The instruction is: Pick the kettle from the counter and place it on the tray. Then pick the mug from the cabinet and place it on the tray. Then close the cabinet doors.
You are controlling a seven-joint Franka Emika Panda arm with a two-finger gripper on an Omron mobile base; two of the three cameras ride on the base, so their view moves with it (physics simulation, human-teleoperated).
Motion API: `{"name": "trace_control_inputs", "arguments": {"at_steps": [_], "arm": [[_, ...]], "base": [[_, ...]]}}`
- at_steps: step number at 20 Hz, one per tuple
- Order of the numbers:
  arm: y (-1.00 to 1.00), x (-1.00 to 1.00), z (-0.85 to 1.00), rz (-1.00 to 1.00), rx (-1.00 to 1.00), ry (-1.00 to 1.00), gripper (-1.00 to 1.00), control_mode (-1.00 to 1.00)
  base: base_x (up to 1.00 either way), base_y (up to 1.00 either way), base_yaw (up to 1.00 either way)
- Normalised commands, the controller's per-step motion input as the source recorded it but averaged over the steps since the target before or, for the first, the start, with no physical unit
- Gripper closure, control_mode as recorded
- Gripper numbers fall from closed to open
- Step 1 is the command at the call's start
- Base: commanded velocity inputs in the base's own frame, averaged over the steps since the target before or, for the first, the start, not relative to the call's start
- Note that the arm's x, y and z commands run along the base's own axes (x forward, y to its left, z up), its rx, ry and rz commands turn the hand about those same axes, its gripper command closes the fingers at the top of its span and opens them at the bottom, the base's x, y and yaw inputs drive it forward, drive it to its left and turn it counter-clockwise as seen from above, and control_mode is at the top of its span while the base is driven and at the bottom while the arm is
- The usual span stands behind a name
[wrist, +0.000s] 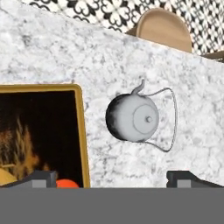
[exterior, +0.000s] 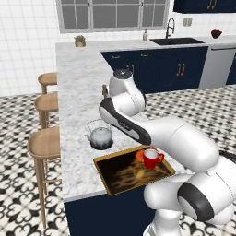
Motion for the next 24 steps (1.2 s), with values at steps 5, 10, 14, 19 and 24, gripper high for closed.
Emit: {"name": "trace_control_inputs", "arguments": {"at_steps": [5,10,14,19,24], "arm": [[0.22,0.27,-0.08,-0.36,0.0,-0.01,-1.0,-1.0],[0.12,0.08,-0.03,-0.34,0.01,-0.01,-1.0,-1.0],[-0.01,0.02,-0.19,-0.08,0.03,-0.04,-1.0,-1.0],[-0.01,0.04,-0.22,-0.01,0.05,-0.04,-1.0,-1.0],[-0.08,0.17,-0.25,0.0,0.1,-0.02,-1.0,-1.0]], "base": [[0.0,0.0,0.0],[0.0,0.0,0.0],[0.0,0.0,0.0],[0.0,0.0,0.0],[0.0,0.0,0.0]]}}
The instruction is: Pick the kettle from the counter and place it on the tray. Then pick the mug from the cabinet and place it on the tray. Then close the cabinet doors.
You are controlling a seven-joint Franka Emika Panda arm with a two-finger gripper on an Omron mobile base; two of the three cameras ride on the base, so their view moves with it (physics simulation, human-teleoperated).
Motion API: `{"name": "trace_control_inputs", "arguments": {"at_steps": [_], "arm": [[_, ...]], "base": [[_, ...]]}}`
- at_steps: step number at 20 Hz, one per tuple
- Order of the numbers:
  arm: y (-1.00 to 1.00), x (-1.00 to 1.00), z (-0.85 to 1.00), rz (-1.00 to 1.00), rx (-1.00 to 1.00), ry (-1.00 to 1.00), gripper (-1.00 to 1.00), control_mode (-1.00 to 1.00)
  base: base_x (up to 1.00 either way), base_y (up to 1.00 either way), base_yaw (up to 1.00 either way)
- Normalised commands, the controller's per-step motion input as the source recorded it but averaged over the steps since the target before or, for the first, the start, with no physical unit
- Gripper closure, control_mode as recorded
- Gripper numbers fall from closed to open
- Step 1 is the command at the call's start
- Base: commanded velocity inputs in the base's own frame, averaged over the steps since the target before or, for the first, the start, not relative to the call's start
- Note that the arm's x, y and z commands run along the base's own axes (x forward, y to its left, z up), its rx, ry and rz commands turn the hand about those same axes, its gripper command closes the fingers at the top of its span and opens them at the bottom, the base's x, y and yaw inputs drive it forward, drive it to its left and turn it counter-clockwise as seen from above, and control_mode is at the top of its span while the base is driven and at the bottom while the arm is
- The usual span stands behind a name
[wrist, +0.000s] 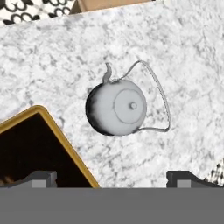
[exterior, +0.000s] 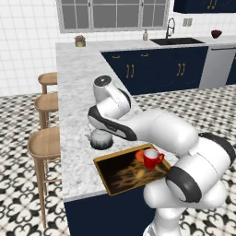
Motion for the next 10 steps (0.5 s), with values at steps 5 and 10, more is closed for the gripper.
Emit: {"name": "trace_control_inputs", "arguments": {"at_steps": [5,10], "arm": [[-0.02,0.38,-0.15,-0.03,0.05,0.0,-1.0,-1.0],[0.03,0.39,-0.14,-0.13,0.0,0.0,-1.0,-1.0]], "base": [[0.0,0.0,0.0],[0.0,0.0,0.0]]}}
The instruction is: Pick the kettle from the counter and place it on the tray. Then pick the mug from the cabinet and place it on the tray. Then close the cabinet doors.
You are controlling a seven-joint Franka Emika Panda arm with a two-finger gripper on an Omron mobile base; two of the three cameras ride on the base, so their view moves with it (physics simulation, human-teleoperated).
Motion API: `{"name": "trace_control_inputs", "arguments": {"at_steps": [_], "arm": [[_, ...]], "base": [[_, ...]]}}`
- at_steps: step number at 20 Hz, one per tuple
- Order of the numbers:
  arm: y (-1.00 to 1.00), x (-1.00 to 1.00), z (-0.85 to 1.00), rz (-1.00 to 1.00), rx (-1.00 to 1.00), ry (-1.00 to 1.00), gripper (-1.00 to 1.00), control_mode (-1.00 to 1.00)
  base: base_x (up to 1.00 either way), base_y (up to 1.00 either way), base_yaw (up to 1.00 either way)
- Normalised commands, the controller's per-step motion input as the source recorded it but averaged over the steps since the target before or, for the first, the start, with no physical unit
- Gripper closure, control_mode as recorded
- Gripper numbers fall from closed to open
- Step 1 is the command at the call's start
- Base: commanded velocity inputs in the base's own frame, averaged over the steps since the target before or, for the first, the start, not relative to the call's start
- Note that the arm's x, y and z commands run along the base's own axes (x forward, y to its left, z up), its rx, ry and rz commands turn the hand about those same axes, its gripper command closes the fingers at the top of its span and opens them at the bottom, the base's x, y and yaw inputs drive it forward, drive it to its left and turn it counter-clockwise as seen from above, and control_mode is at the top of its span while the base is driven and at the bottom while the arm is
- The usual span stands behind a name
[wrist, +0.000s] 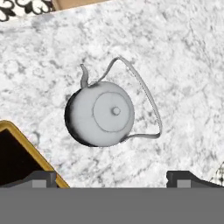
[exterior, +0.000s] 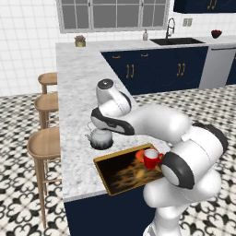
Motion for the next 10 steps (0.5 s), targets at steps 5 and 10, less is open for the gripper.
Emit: {"name": "trace_control_inputs", "arguments": {"at_steps": [5,10], "arm": [[0.02,0.12,-0.16,-0.13,0.0,0.0,-1.0,-1.0],[0.0,0.09,-0.15,-0.09,0.0,0.0,-1.0,-1.0]], "base": [[0.0,0.0,0.0],[0.0,0.0,0.0]]}}
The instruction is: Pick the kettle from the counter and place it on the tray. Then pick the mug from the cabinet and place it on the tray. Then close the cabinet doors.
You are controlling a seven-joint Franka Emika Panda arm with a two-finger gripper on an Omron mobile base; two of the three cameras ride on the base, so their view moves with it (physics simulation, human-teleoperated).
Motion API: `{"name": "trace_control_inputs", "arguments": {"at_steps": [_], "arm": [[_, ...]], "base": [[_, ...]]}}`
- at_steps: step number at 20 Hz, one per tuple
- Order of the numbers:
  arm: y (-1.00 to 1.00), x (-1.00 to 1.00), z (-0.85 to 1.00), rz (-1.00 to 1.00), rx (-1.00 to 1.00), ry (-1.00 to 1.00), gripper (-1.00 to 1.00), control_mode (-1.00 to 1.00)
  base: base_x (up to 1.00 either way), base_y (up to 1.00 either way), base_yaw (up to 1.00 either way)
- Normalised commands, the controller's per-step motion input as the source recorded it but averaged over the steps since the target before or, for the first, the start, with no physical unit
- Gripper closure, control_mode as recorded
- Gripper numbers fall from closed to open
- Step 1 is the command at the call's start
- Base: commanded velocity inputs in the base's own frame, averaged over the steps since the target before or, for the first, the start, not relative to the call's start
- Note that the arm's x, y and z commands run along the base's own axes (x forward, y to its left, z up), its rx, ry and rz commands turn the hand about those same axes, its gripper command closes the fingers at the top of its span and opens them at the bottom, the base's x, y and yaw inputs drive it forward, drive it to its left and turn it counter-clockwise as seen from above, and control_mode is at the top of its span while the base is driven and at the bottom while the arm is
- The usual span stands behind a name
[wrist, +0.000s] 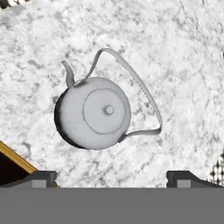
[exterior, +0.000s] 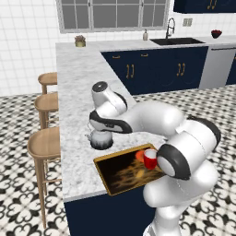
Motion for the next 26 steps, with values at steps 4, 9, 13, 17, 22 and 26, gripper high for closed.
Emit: {"name": "trace_control_inputs", "arguments": {"at_steps": [4,9,13,17,22,26], "arm": [[0.0,0.09,-0.17,-0.04,0.0,0.0,-1.0,-1.0],[0.0,0.33,-0.13,-0.01,0.04,0.01,-1.0,-1.0],[0.0,0.24,-0.12,0.0,0.03,0.03,-1.0,-1.0],[0.0,0.13,-0.15,0.0,0.04,0.03,-1.0,-1.0],[0.0,0.09,-0.14,0.0,0.02,0.01,-1.0,-1.0],[0.01,0.13,-0.13,0.0,0.0,0.0,-1.0,-1.0]], "base": [[0.0,0.0,0.0],[0.0,0.0,0.0],[0.0,0.0,0.0],[0.0,0.0,0.0],[0.0,0.0,0.0],[0.0,0.0,0.0]]}}
